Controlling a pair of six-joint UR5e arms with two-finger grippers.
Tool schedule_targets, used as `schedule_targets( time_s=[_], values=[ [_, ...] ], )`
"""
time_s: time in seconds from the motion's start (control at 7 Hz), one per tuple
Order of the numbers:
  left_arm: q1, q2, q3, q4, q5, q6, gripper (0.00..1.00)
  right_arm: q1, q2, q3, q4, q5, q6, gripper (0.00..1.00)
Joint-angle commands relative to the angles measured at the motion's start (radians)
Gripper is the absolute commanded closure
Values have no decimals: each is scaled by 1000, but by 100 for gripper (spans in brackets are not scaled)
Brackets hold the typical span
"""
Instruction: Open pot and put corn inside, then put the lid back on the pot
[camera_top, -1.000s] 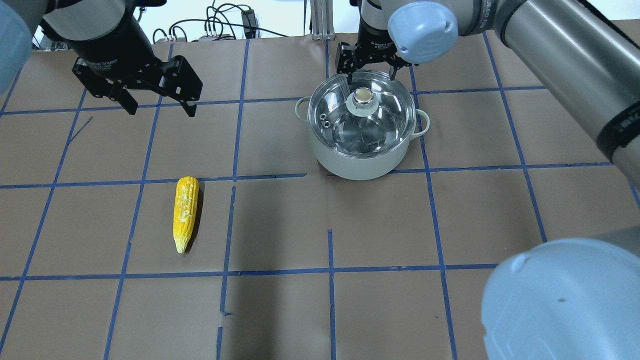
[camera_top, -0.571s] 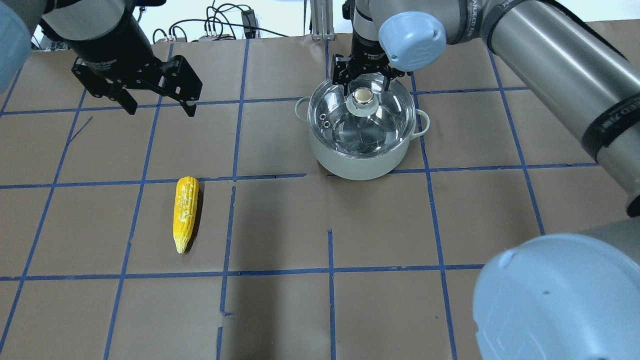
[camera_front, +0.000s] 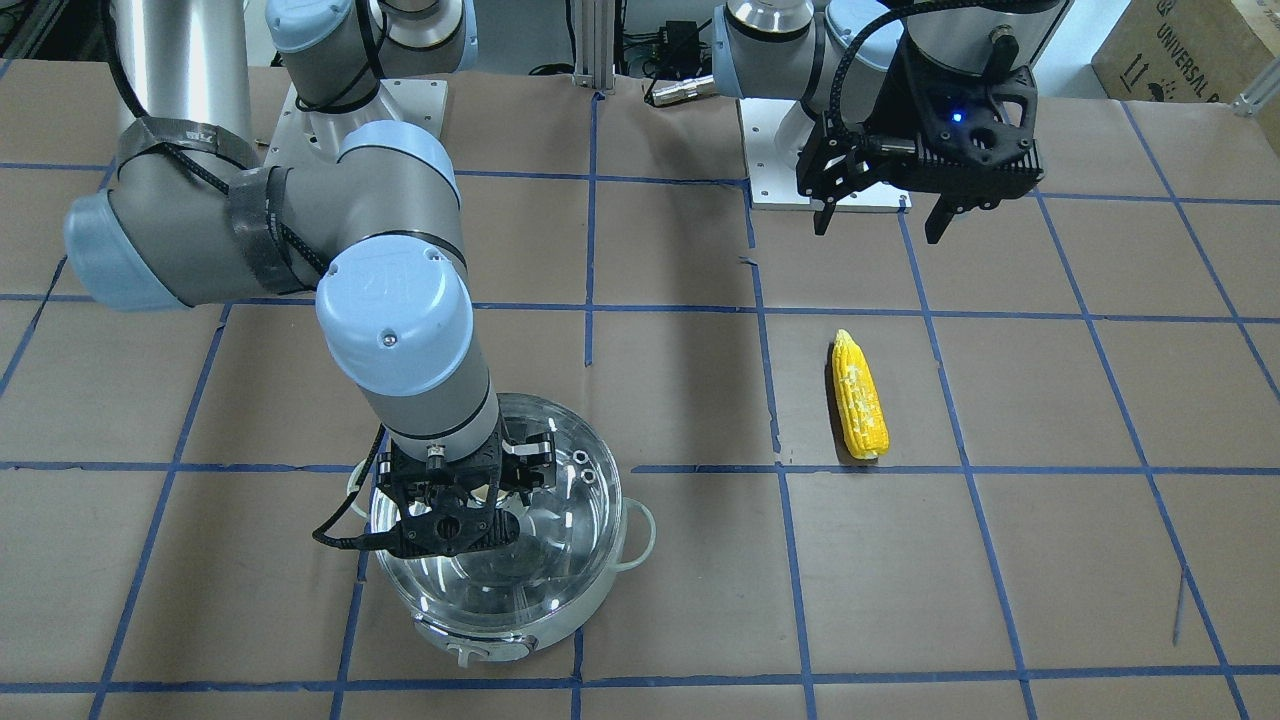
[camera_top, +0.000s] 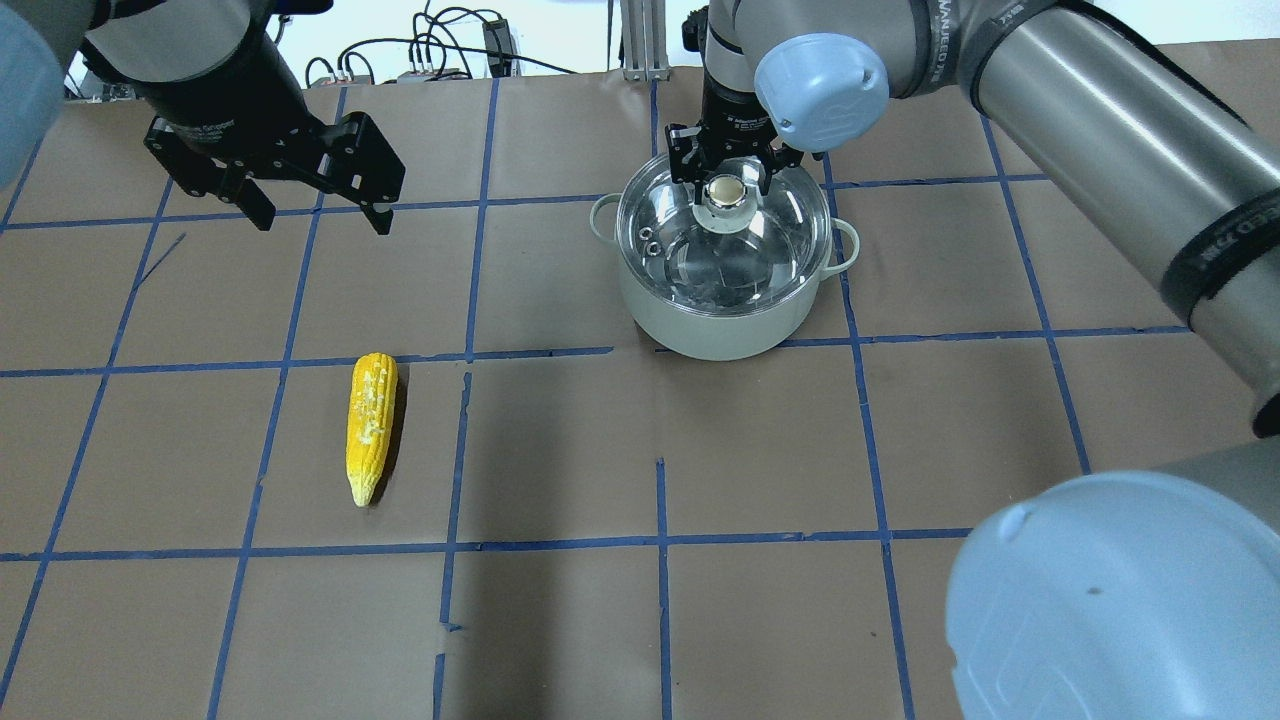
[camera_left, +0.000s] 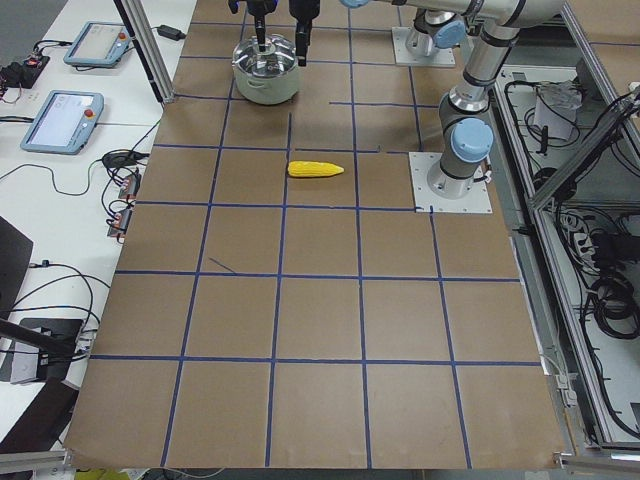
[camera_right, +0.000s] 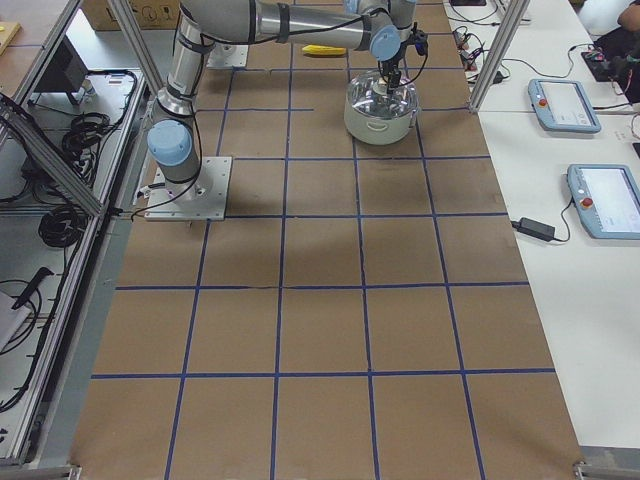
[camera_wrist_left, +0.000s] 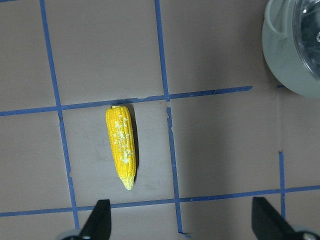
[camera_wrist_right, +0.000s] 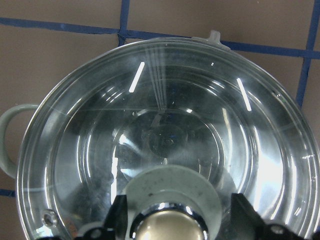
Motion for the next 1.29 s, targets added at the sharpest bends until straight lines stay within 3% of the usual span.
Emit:
schedule_targets(
  time_s=[0.0, 0.14, 0.43, 0.86, 1.14],
  values=[
    [0, 0, -1, 0, 0, 0, 0, 0, 3, -1, 2, -1, -19, 80],
    [0, 0, -1, 0, 0, 0, 0, 0, 3, -1, 2, -1, -19, 92],
    [0, 0, 0, 0, 0, 1, 0, -9, -2, -33, 36, -1, -20, 92],
    [-9, 2, -10, -3, 2, 0, 0, -73, -63, -330, 433, -30, -144, 91],
    [12, -33, -36, 0, -2, 12, 0, -215, -112, -370, 495, -50, -267, 91]
  ],
)
